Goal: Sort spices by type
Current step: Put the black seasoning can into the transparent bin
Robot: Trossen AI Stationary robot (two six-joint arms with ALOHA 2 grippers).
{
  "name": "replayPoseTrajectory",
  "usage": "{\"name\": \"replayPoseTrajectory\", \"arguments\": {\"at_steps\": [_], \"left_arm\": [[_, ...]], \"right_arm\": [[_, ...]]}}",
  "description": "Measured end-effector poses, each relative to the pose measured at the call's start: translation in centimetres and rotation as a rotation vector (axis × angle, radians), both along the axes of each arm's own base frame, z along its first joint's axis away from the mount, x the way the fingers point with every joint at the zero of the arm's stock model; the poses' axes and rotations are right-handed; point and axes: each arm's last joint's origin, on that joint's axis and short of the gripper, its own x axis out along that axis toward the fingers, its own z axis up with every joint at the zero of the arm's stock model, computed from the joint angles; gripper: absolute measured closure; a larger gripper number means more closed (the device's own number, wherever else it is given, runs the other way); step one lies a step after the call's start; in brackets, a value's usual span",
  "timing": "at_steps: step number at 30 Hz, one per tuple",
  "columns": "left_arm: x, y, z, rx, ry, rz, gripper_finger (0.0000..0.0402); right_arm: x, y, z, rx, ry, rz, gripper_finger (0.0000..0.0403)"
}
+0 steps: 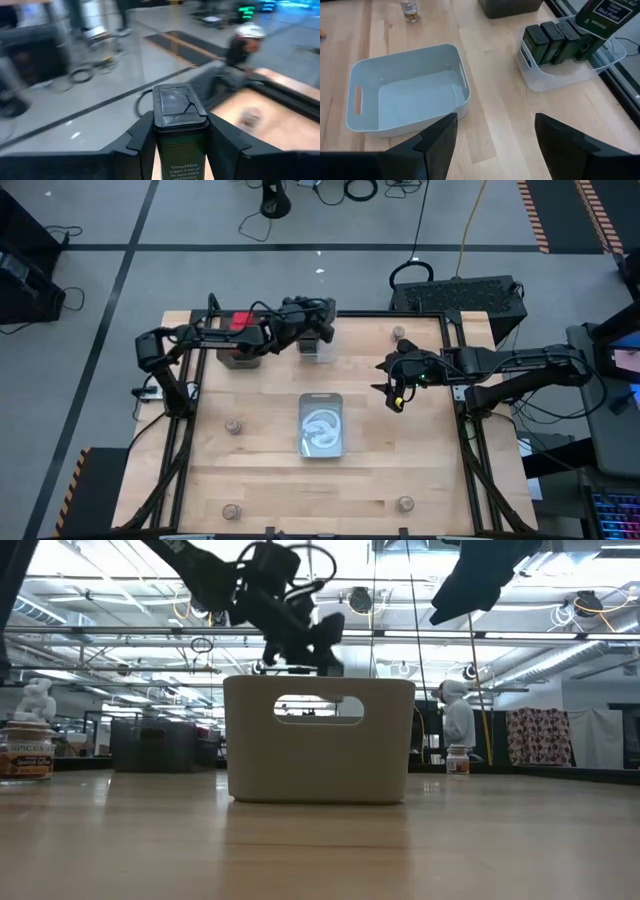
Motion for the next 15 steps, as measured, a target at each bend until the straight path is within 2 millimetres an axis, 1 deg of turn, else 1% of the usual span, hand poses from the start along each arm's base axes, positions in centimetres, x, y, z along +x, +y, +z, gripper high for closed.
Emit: {"name": "replayPoseTrajectory", "arguments": {"at_steps": [4, 7, 11, 15], "left_arm": [[0.0, 0.9, -1.2, -0.038, -0.024, 0.13, 0.0265], [0.3, 1.3, -1.7, -0.056, -0.077, 0.153, 0.0265], [1.0, 1.5, -3.4, -0.074, -0.077, 0.156, 0.0265], [1.3, 1.8, -4.4, -0.06, -0.079, 0.199, 0.0265]], "right_arm": [[0.0, 0.0, 0.0, 0.003, 0.0, -0.001, 0.0156], [0.0, 0.0, 0.0, 0.0, 0.004, 0.002, 0.0156], [0.0, 0.0, 0.0, -0.002, 0.002, 0.004, 0.0156], [0.0, 0.1, 0.0, -0.001, 0.003, 0.004, 0.0156]]}}
